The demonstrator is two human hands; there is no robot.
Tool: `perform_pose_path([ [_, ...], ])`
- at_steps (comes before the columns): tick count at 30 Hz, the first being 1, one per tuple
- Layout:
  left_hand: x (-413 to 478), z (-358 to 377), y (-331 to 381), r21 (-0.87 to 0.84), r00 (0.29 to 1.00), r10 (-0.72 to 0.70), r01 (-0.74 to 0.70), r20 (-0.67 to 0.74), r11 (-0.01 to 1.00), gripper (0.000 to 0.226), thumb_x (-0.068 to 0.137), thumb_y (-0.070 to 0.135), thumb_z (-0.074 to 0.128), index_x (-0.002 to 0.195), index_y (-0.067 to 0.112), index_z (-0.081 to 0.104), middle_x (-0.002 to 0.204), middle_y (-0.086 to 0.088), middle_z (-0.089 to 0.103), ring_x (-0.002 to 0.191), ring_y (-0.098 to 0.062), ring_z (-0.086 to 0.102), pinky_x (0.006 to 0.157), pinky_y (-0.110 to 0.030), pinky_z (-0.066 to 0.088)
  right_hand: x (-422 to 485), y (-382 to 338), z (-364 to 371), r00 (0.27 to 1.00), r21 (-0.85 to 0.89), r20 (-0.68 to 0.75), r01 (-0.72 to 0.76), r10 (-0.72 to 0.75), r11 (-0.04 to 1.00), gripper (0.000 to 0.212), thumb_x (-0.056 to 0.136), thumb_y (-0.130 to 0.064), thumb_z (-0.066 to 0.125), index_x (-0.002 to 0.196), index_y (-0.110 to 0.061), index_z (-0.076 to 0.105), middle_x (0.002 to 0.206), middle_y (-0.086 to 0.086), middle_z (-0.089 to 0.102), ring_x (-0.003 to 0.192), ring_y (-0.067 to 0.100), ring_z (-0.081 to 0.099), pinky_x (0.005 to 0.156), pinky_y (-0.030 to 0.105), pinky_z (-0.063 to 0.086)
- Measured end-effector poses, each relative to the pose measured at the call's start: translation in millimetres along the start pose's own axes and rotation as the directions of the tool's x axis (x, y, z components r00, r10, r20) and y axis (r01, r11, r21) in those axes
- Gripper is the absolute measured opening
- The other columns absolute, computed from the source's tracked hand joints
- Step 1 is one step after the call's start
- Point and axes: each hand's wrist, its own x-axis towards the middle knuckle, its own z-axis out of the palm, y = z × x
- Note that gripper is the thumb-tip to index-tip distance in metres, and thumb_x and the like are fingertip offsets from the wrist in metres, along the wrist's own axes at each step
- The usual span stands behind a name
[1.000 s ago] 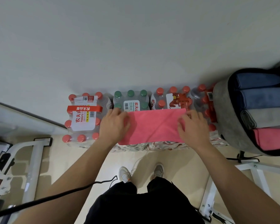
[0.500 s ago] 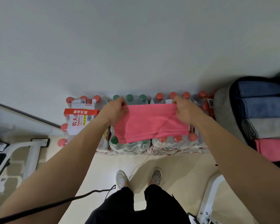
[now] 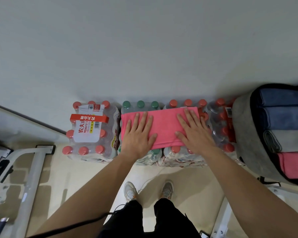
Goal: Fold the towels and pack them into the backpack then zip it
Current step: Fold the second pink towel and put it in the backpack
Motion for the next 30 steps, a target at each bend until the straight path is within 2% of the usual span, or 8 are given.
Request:
perform_pose_path([
  [3, -2, 0, -4, -0.008, 1.000, 0.026, -0.026, -0.010, 1.000, 0.071, 0.099, 0.060, 0.022, 0.158, 0.023, 0.008, 0.165, -0.003, -0.001, 0.152, -0.028, -0.005, 0.121, -0.050, 0.001, -3, 0, -3, 1.000, -0.041, -0.018, 0.001, -0.002, 0.999, 0.080, 0.094, -0.070, 0.010, 0.157, -0.026, -0.009, 0.164, 0.007, -0.017, 0.151, 0.028, -0.013, 0.121, 0.051, -0.002],
  [5, -9, -5, -7, -0.056, 0.996, 0.062, -0.065, -0.061, 0.996, 0.066, 0.097, 0.059, 0.037, 0.152, 0.023, 0.031, 0.161, -0.005, 0.024, 0.149, -0.031, 0.018, 0.121, -0.049, 0.017, -10, -2, -8, 0.994, -0.035, -0.113, -0.001, -0.003, 0.999, 0.077, 0.093, -0.065, 0.033, 0.155, -0.019, 0.025, 0.162, 0.013, 0.017, 0.149, 0.035, 0.015, 0.120, 0.052, 0.012],
  [7, -22, -10, -11, -0.069, 0.980, 0.127, -0.139, -0.150, 0.988, 0.055, 0.091, 0.057, 0.051, 0.135, 0.025, 0.053, 0.141, -0.003, 0.048, 0.128, -0.028, 0.044, 0.105, -0.046, 0.041, -21, 0, -11, 0.982, -0.034, -0.181, 0.049, -0.054, 0.998, 0.065, 0.087, -0.063, 0.047, 0.135, -0.019, 0.054, 0.142, 0.009, 0.046, 0.131, 0.032, 0.041, 0.110, 0.053, 0.036],
  [9, -34, -15, -14, -0.051, 0.964, 0.167, -0.181, -0.205, 0.982, 0.045, 0.084, 0.053, 0.061, 0.121, 0.026, 0.061, 0.124, 0.001, 0.055, 0.110, -0.023, 0.051, 0.086, -0.042, 0.049, -30, 2, -12, 0.973, -0.022, -0.187, 0.136, -0.137, 0.991, 0.052, 0.084, -0.061, 0.055, 0.117, -0.022, 0.064, 0.125, 0.003, 0.056, 0.116, 0.026, 0.052, 0.094, 0.048, 0.049],
  [12, -42, -19, -18, -0.046, 0.969, 0.154, -0.166, -0.192, 0.985, 0.042, 0.078, 0.047, 0.063, 0.114, 0.026, 0.064, 0.116, 0.001, 0.057, 0.101, -0.024, 0.053, 0.076, -0.039, 0.052, -32, 1, -20, 0.972, 0.034, -0.158, 0.183, -0.176, 0.983, 0.035, 0.085, -0.043, 0.067, 0.113, -0.023, 0.066, 0.121, -0.001, 0.058, 0.113, 0.022, 0.053, 0.089, 0.046, 0.053],
  [17, -39, -22, -21, -0.071, 0.980, 0.125, -0.137, -0.154, 0.988, 0.037, 0.081, 0.037, 0.061, 0.115, 0.024, 0.066, 0.117, 0.001, 0.059, 0.101, -0.024, 0.055, 0.066, -0.039, 0.056, -31, 0, -38, 0.978, -0.009, -0.032, 0.205, -0.205, 0.979, 0.039, 0.087, -0.037, 0.063, 0.125, -0.025, 0.061, 0.124, -0.006, 0.051, 0.117, 0.017, 0.047, 0.089, 0.039, 0.053],
  [23, -32, -28, -18, -0.028, 0.982, 0.143, -0.148, -0.126, 0.989, 0.033, 0.079, 0.033, 0.072, 0.110, 0.024, 0.069, 0.119, 0.002, 0.061, 0.100, -0.024, 0.059, 0.058, -0.039, 0.058, -26, -2, -45, 0.980, -0.024, -0.004, 0.199, -0.199, 0.980, 0.036, 0.086, -0.025, 0.063, 0.121, -0.018, 0.059, 0.119, -0.001, 0.049, 0.114, 0.019, 0.047, 0.081, 0.035, 0.053],
  [30, -27, -40, -14, 0.094, 0.980, 0.183, -0.175, -0.084, 0.980, 0.043, 0.077, 0.049, 0.063, 0.110, 0.023, 0.069, 0.106, -0.001, 0.061, 0.088, -0.024, 0.060, 0.046, -0.035, 0.053, -21, 4, -38, 0.968, -0.033, -0.138, 0.208, -0.210, 0.978, 0.003, 0.084, -0.011, 0.064, 0.085, -0.008, 0.065, 0.088, 0.002, 0.054, 0.083, 0.022, 0.056, 0.067, 0.030, 0.046],
])
